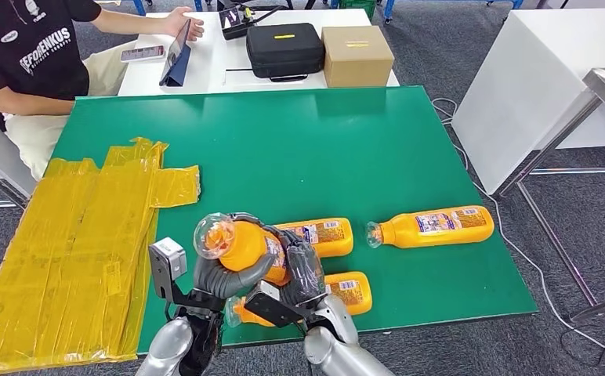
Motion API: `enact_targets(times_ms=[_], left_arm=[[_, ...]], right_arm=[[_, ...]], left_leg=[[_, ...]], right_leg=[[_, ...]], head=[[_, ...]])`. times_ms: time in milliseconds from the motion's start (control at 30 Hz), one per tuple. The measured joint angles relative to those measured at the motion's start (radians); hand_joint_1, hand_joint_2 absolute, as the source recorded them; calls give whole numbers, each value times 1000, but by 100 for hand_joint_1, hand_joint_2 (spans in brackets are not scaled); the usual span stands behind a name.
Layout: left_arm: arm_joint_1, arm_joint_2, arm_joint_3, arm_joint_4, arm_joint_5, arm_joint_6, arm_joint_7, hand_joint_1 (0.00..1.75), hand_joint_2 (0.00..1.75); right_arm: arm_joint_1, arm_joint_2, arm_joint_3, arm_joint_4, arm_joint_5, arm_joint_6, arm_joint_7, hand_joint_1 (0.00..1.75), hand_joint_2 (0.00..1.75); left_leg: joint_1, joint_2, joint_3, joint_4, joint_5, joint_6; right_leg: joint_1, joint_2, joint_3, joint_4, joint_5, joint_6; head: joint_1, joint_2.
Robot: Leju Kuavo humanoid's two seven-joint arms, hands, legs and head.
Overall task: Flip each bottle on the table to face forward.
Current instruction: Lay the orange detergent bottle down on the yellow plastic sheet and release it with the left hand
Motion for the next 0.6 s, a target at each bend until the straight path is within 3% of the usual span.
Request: enact_targets(times_ms=[67,100,600], left_arm=[[2,-2,1,-5,-1,0,0,175,175],[2,-2,2,-7,-2,1,0,175,175],[-3,-2,50,-58,0,32,-15,175,175]], right_arm=[[14,-6,-2,-24,-1,5,-3,5,175],[22,-8,-3,-37,-3,9,-7,0,175],[250,-130,-36,-524,-93,10,-41,0,175]], left_leg=[[0,0,-1,0,0,0],[0,0,-1,0,0,0],[0,-1,-3,0,0,0]], right_leg=[[0,0,-1,0,0,0],[0,0,-1,0,0,0],[0,-1,-2,0,0,0]], head=[[0,0],[0,0],[0,0]])
